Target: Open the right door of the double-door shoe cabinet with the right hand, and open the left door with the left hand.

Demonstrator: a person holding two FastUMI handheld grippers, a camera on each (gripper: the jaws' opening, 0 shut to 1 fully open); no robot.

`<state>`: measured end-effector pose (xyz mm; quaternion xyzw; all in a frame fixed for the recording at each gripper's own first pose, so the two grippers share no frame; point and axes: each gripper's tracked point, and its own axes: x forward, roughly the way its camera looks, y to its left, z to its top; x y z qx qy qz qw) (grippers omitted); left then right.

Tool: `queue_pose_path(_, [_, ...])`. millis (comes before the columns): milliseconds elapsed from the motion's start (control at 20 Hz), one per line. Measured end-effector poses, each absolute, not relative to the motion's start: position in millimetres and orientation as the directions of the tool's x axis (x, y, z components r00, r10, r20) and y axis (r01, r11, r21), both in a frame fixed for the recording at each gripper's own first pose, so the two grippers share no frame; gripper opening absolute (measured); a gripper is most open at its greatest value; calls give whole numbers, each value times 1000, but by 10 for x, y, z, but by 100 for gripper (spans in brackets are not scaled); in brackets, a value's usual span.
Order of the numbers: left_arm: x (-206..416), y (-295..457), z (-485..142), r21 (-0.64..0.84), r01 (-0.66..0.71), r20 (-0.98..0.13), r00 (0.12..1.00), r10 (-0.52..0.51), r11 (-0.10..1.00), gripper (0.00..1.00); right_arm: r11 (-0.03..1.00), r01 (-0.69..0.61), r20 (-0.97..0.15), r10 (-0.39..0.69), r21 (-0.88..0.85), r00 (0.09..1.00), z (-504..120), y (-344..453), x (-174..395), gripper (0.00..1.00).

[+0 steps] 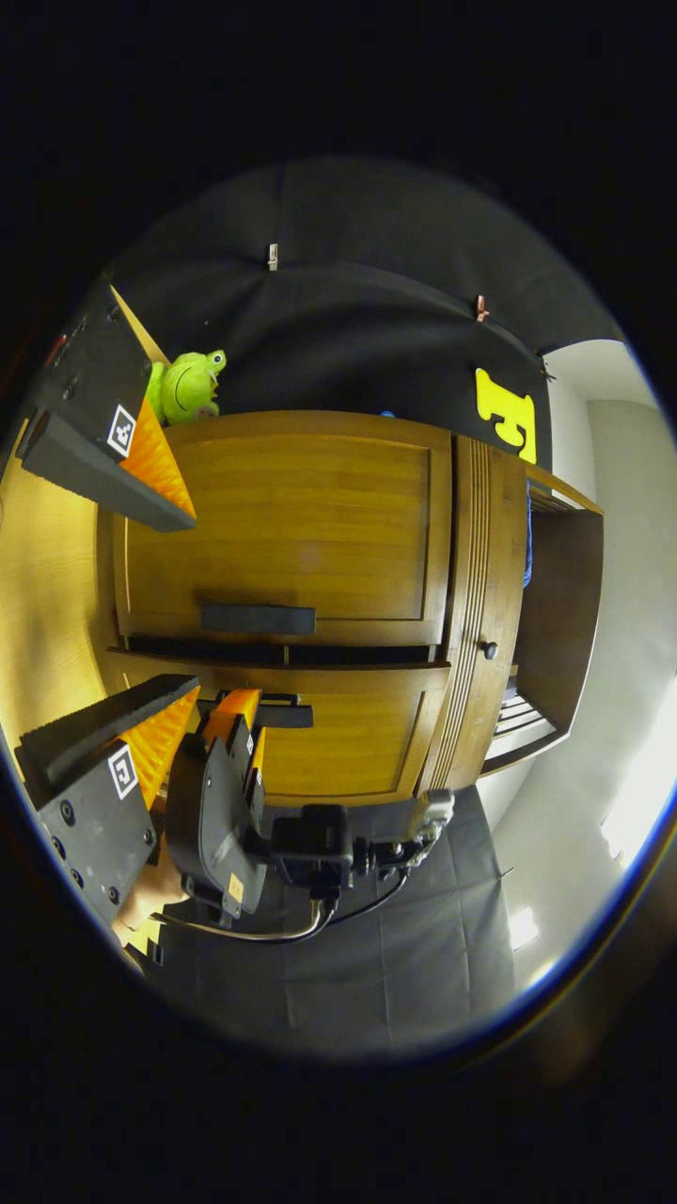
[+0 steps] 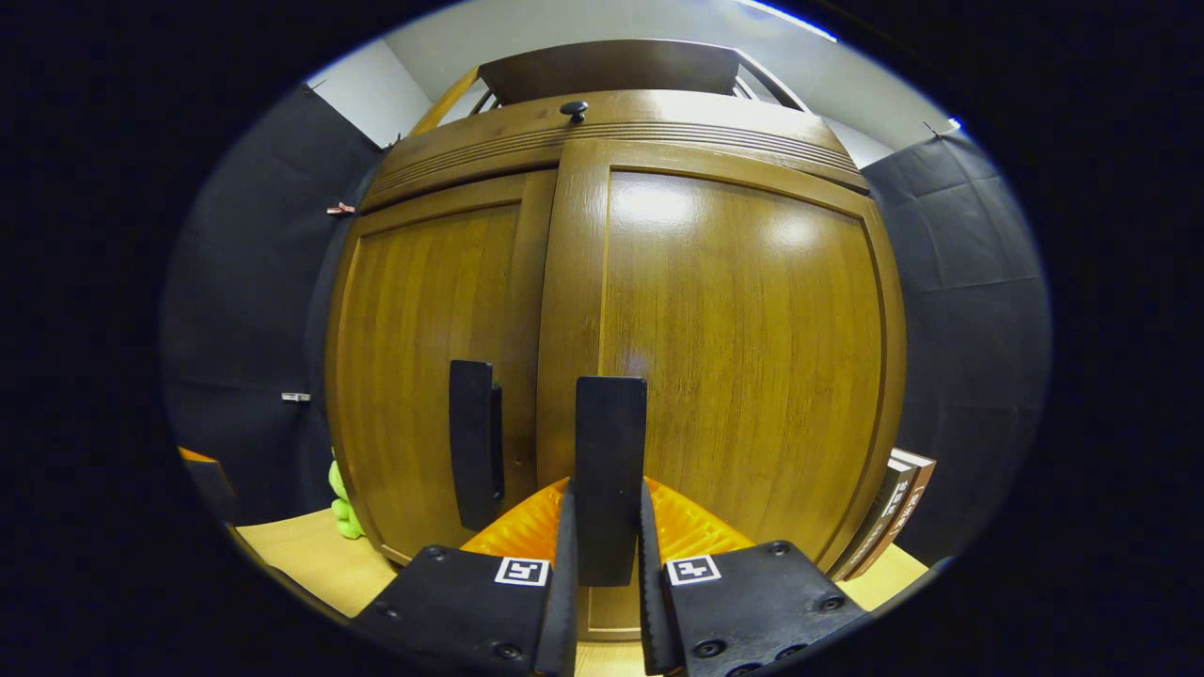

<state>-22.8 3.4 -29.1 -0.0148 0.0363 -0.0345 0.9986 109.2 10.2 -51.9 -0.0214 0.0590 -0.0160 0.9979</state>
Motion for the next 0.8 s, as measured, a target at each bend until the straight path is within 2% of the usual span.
queue_pose_path(100, [-223,-13,-342,-27,65,-88,994,-67,998,95,999,0,-114,-5,-39,994,-476,64,921,27])
queue_pose_path(150, [-214,-56,-370,-21,65,-97,993,-66,998,94,999,-15,-113,10,-37,994,-452,54,828,31])
queue_pose_path(200, [-211,-94,-392,-15,64,-104,992,-65,998,95,999,-25,-110,22,-27,994,-425,34,730,27])
queue_pose_path(250, [-209,-143,-419,-10,65,-105,992,-66,998,95,999,-33,-108,31,-18,994,-397,-1,639,31])
queue_pose_path(300, [-205,-186,-430,-7,65,-104,992,-65,998,94,999,-39,-107,37,-13,994,-364,-36,554,27])
queue_pose_path(350, [-200,-225,-437,-4,64,-100,993,-64,998,94,999,-43,-107,41,-14,993,-344,-64,452,31])
queue_pose_path(400, [-195,-259,-435,1,62,-98,993,-61,998,95,999,-45,-108,43,-18,993,-322,-98,368,27])
queue_pose_path(500, [-172,-309,-432,11,64,-96,993,-63,998,94,998,-56,-112,53,-24,992,-289,-169,248,27])
queue_pose_path(550, [-175,-323,-425,11,62,-93,994,-60,998,95,998,-63,-117,60,-22,991,-277,-199,191,30])
queue_pose_path(600, [-174,-342,-405,8,61,-89,994,-60,998,95,998,-67,-122,64,-19,990,-265,-226,142,27])
queue_pose_path(800, [-148,-418,-348,2,74,-76,994,-74,997,94,998,-56,-133,52,-29,990,-195,-377,-65,27])
